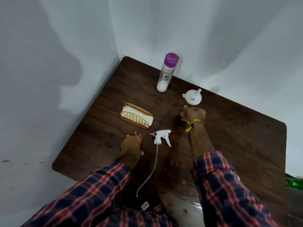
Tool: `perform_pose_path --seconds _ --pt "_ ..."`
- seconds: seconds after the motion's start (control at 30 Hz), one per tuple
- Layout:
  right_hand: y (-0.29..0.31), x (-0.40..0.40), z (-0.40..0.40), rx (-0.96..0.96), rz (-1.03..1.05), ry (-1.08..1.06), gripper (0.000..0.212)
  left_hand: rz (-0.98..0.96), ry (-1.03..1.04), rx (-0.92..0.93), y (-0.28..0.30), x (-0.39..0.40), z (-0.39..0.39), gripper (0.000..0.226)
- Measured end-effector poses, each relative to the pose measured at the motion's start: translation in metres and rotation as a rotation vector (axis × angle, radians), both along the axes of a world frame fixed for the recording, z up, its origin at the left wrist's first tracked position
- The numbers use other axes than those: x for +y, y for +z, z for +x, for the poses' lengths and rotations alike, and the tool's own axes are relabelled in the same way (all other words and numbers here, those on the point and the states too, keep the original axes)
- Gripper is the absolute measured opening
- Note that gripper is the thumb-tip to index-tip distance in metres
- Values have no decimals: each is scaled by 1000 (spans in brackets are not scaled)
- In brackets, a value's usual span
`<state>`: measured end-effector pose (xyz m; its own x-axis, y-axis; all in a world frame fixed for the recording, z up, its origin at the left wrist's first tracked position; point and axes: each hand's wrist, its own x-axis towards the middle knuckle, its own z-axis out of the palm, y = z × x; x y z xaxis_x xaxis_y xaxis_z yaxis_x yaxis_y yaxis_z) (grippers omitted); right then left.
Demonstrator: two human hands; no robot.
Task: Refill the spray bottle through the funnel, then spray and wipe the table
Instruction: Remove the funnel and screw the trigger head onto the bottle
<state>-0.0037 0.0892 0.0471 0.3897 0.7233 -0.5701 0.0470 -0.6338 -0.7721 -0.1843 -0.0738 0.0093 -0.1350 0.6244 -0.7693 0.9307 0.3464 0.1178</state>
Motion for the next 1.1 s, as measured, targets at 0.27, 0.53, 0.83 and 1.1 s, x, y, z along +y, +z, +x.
perform_pose_path --seconds 0.27,0.53,0.83,1.1 --pt "-4 -122 -25 -623 70 668 26 79 13 -13 11 -15 4 89" --pt "-12 -146 -56 -730 14 838 58 391 225 -135 11 -57 9 61" --pt "21 -139 -37 -553 205 452 42 639 406 -242 38 -88 1 36" --pt "156 -150 78 292 615 -176 42 585 447 -1016 123 -66 72 18"
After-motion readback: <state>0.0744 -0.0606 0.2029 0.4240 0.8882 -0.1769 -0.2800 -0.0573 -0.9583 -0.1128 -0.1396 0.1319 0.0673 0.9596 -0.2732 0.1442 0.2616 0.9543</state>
